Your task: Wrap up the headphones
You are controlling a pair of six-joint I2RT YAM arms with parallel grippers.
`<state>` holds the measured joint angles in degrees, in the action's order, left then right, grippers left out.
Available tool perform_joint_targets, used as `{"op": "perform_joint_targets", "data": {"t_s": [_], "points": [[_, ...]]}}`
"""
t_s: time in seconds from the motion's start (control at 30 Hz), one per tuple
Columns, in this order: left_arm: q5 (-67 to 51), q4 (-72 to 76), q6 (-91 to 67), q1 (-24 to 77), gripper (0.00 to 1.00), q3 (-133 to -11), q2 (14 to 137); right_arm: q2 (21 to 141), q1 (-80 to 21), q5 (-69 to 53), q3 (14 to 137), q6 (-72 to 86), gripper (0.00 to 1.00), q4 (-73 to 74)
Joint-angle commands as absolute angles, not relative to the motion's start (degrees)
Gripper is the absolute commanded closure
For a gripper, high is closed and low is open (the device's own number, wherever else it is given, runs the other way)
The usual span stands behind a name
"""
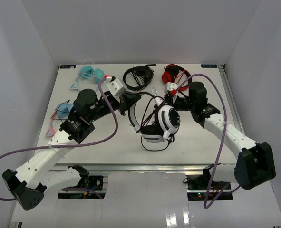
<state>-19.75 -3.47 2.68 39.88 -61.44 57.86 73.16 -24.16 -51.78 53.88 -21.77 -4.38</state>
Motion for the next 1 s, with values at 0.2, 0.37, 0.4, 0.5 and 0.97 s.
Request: {"op": "perform_joint_targets", "data": {"t_s": [0.2,0.37,0.4,0.5,0.97], "points": [[-11.2,14.3,-24.1,40.0,1.0,-80.2,66.4,83.9,-27.2,-71.9,48.1,36.8,0.36,-69.2],[-3.5,17.4,-25.9,40.3,1.0,-83.7,69.0,87.8,-28.8,-70.4,47.3,48.5,0.28,-84.3],[-0.5,17.4,-25.2,40.3,1.0,-84.4,69.2,87.4,-29.1,-70.0,46.2,47.5,0.28,-83.4],[8.3,17.8,-22.0,40.3,1.0,-86.5,69.8,85.8,-29.6,-68.8,42.4,43.9,0.3,-79.6],[52.5,36.1,15.6,38.5,1.0,-83.9,73.2,67.6,-30.8,-64.1,35.9,12.1,0.92,-39.0]]}}
